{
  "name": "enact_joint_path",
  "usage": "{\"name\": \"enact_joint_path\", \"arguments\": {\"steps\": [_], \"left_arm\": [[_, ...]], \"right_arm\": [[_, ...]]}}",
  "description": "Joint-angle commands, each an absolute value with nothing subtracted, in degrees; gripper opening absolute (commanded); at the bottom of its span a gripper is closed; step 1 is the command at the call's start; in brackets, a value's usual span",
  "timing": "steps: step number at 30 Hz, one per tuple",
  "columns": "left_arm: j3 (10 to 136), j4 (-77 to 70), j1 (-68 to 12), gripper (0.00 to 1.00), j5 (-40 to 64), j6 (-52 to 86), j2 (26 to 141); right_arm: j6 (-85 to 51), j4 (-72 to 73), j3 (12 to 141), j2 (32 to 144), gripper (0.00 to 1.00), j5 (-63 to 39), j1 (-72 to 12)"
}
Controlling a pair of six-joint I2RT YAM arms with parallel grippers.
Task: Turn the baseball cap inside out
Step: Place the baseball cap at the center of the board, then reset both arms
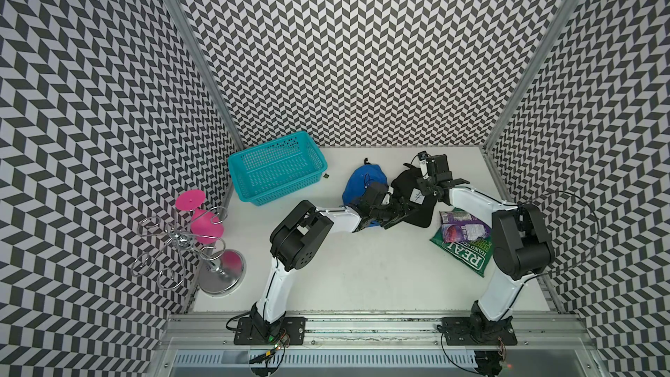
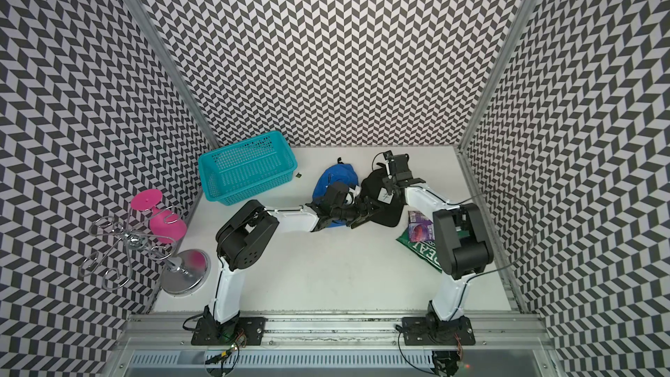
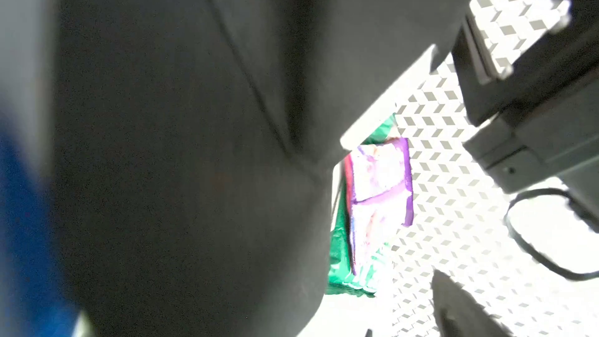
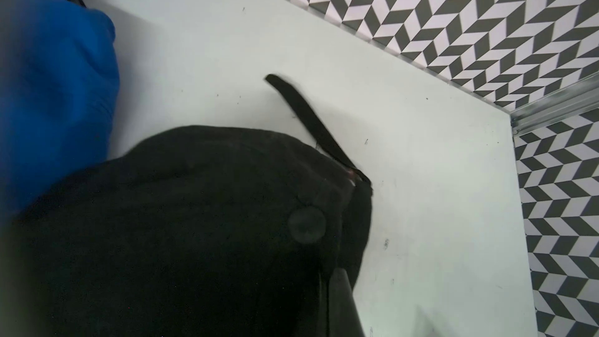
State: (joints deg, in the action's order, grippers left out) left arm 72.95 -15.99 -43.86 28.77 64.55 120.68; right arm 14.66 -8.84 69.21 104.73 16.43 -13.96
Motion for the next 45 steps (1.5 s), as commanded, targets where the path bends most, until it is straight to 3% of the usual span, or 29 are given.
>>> {"name": "enact_joint_path", "arguments": {"steps": [1,9,15,16,19,20,25,29,32,35,39,45], "left_arm": [[71.6,-13.5,-43.9,1.0,27.0,66.0,115.5],[68.6,-13.1,-44.4,1.0,26.6,67.7,108.9],[69.8,-6.6,-44.2,1.0,21.4,59.9,102.5],[70.6,-4.5,-44.0,1.0,19.5,57.5,101.4],[71.9,0.2,-42.9,1.0,13.6,51.5,98.0],[71.9,1.2,-42.4,1.0,11.7,49.3,96.7],[68.5,5.3,-37.7,1.0,-0.8,37.2,87.4],[60.3,4.6,-30.4,1.0,-9.9,28.8,77.8],[51.7,-0.8,-23.3,1.0,-14.1,21.0,70.8],[42.9,-9.4,-14.2,1.0,-12.6,16.4,66.4],[31.1,-22.7,-4.0,1.0,-15.8,15.7,63.9],[15.0,-45.6,-0.8,1.0,-26.6,12.6,64.7]], "right_arm": [[17.3,-4.6,70.9,105.9,0.0,18.7,-13.7],[21.3,-2.8,71.8,106.8,0.0,20.5,-13.7],[22.2,-3.1,75.1,109.4,0.0,19.6,-13.7],[21.8,-3.6,75.8,109.3,0.06,19.1,-13.7],[19.7,-5.3,77.8,107.6,0.43,18.3,-13.8],[19.0,-5.8,78.2,106.5,0.5,18.1,-13.8],[13.8,-3.4,75.1,94.7,0.78,17.2,-13.6],[6.7,1.9,67.9,84.2,0.94,14.1,-12.1],[0.5,6.3,60.4,77.4,1.0,10.3,-10.5],[-4.8,13.1,49.9,71.5,1.0,8.3,-9.0],[-8.8,19.5,37.4,66.2,1.0,13.0,-8.6],[-8.3,29.2,23.2,63.4,1.0,21.6,-7.8]]}}
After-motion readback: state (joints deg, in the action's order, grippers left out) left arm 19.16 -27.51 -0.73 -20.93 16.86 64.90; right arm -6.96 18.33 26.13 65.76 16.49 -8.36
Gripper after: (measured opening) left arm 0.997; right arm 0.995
